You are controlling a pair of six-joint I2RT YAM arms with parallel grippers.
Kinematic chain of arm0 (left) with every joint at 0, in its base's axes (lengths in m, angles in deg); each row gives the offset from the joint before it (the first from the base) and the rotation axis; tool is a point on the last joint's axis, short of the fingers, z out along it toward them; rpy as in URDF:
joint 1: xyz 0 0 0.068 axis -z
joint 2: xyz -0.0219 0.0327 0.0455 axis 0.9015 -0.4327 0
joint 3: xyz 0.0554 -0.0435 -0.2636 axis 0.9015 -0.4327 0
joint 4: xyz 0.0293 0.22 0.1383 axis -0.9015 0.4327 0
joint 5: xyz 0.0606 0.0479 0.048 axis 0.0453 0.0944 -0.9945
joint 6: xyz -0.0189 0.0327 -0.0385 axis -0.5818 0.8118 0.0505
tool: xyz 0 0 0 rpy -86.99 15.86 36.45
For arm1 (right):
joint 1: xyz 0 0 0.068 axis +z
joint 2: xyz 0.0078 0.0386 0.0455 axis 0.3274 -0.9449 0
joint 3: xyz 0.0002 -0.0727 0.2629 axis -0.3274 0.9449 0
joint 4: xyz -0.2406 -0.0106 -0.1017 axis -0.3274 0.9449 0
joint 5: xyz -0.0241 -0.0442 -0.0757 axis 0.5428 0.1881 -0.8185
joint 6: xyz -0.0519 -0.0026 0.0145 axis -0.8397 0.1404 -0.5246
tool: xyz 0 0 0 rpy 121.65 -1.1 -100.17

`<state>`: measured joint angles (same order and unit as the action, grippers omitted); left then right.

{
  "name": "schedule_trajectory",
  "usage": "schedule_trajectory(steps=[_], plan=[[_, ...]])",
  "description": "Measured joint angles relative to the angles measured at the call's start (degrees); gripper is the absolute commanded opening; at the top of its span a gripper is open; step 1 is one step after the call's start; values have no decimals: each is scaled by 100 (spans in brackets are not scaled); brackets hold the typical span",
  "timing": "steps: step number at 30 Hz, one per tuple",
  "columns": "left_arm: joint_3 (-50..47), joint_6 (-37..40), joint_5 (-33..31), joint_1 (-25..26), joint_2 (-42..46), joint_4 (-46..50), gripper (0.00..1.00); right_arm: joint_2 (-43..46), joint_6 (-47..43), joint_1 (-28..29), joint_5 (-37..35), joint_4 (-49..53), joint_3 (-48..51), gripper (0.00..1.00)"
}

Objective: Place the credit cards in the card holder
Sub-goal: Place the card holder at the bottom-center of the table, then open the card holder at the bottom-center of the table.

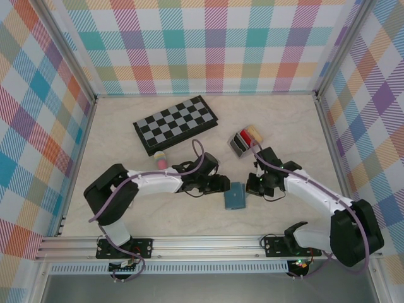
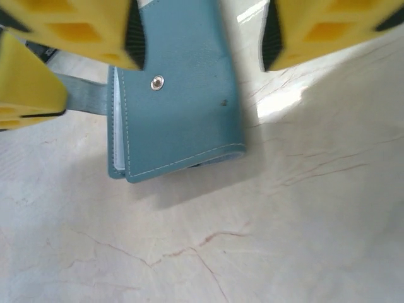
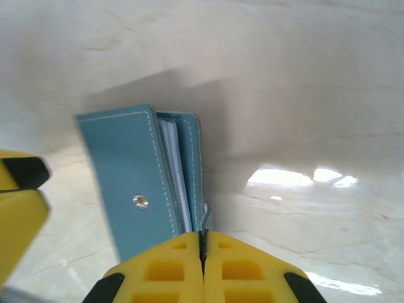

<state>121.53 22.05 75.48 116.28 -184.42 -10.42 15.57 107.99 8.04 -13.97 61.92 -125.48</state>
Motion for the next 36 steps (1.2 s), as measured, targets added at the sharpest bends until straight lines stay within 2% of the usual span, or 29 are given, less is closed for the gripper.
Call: schedule_trajectory(steps=[5,12,17,25,28,33,36], plan=[[-7,127,-181,0,433,155,64,129,-55,0,461,-199,-280,5],[103,166,-109,0,407,291,65,129,-52,0,907,-350,-315,5],[181,160,42,0,229,262,67,129,-52,0,1045,-396,-315,5],[186,142,125,2,70,269,64,168,-9,0,1130,-472,-315,6],[188,129,125,2,61,271,57,168,-9,0,1126,-472,-315,6],[188,136,122,2,61,284,37,153,11,0,960,-426,-315,6],[195,157,125,2,61,286,29,63,17,-2,765,-339,-315,6]])
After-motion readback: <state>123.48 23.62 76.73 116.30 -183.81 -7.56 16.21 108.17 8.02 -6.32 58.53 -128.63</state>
